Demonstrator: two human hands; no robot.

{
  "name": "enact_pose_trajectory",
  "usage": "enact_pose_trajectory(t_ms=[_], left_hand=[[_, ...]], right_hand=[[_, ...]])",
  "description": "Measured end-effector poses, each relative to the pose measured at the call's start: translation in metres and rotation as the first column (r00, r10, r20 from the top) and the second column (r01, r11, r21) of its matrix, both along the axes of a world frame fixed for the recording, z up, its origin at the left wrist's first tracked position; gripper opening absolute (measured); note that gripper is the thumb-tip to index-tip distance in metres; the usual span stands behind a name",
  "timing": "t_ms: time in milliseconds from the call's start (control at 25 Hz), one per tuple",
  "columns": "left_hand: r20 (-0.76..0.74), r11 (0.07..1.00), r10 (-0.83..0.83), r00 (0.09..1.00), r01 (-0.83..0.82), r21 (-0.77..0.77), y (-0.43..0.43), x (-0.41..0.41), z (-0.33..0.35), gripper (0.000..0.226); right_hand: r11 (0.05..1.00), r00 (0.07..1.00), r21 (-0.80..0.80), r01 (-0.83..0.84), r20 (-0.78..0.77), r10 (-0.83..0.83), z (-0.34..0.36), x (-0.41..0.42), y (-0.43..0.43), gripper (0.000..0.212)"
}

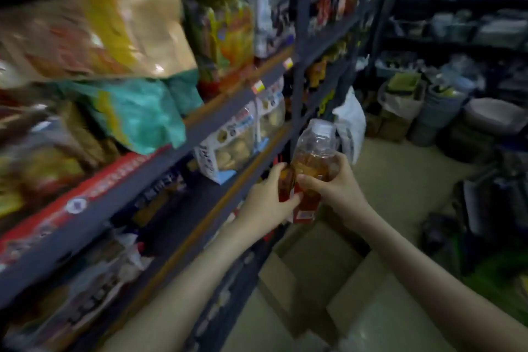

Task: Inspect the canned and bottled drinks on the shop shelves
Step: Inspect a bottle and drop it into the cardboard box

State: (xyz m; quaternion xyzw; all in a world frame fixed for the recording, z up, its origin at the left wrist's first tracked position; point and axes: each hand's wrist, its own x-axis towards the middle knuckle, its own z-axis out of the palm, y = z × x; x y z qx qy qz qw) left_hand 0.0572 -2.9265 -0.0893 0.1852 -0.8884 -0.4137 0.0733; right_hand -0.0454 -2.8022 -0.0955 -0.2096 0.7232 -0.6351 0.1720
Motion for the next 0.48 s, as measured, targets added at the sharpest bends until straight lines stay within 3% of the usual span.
enact_pose_trajectory(t_ms=[80, 240, 360, 480], left_hand=[[0.084, 0.999, -0.023, 0.996, 0.020, 0.038, 0.005, -0.039, -0.052, 0.074], [0.237, 0.998, -0.066, 0.969, 0.062, 0.025, 0.004, -0.097, -0.187, 0.069], [0.425, 0.993, -0.114, 0.898, 0.101, 0.052, 0.004, -0.128, -0.326, 0.063], [0.526, 0.987, -0.146, 0.838, 0.162, 0.016, 0.005, -0.152, -0.450, 0.064]], right_hand=[[0.996, 0.996, 0.086, 0.019, 0.083, -0.026, -0.056, -0.039, 0.008, 0.084], [0.962, 0.955, 0.274, 0.000, 0.285, -0.081, -0.187, -0.103, 0.021, 0.086], [0.901, 0.905, 0.433, -0.035, 0.396, -0.156, -0.320, -0.135, 0.024, 0.088], [0.786, 0.901, 0.611, -0.093, 0.388, -0.195, -0.457, -0.160, 0.017, 0.091]])
